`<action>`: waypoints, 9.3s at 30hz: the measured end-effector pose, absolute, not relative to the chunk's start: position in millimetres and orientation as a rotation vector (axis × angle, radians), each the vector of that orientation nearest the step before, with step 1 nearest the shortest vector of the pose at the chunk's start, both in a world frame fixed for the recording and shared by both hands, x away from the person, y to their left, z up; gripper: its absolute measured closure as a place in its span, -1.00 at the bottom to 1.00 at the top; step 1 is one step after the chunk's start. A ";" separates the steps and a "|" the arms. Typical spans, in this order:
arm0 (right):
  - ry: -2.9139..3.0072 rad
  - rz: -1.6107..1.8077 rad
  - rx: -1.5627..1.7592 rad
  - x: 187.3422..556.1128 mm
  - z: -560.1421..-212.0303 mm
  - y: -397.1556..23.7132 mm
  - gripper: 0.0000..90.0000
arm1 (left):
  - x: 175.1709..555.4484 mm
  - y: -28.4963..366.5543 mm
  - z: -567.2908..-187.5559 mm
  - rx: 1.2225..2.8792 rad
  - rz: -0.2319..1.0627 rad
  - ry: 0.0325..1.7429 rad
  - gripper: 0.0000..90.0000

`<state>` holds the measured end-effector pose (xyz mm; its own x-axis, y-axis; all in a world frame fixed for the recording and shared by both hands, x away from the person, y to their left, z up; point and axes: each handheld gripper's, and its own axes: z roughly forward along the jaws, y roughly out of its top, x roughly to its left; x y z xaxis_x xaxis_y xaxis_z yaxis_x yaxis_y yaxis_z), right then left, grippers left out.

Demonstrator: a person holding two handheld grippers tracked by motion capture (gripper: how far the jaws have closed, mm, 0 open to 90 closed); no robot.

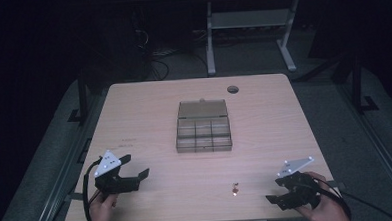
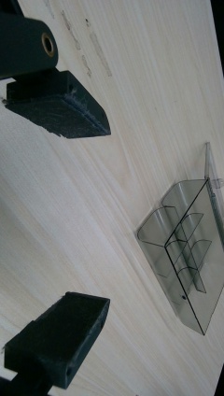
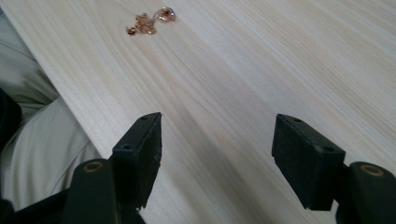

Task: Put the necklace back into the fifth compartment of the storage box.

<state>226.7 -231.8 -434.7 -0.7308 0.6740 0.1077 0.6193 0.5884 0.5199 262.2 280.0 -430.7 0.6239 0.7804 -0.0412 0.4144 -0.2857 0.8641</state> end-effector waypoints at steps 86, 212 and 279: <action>2.973 0.478 0.713 266.0 -437.3 -103.7 0.52 | 262.3 282.2 -428.2 1.896 0.506 0.946 -0.68; 3.034 0.527 0.756 364.4 -350.7 -63.7 0.92 | 265.3 286.1 -430.5 1.877 0.479 0.971 -0.68; 3.003 0.460 0.888 437.5 -378.6 -24.9 0.91 | 267.7 285.8 -432.0 1.880 0.456 0.976 -0.68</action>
<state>437.5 -24.9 -378.6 -0.8422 0.5289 0.1043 0.5359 0.8002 0.2692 267.7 285.8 -432.0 0.6143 0.7842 -0.0876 0.4356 -0.2444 0.8663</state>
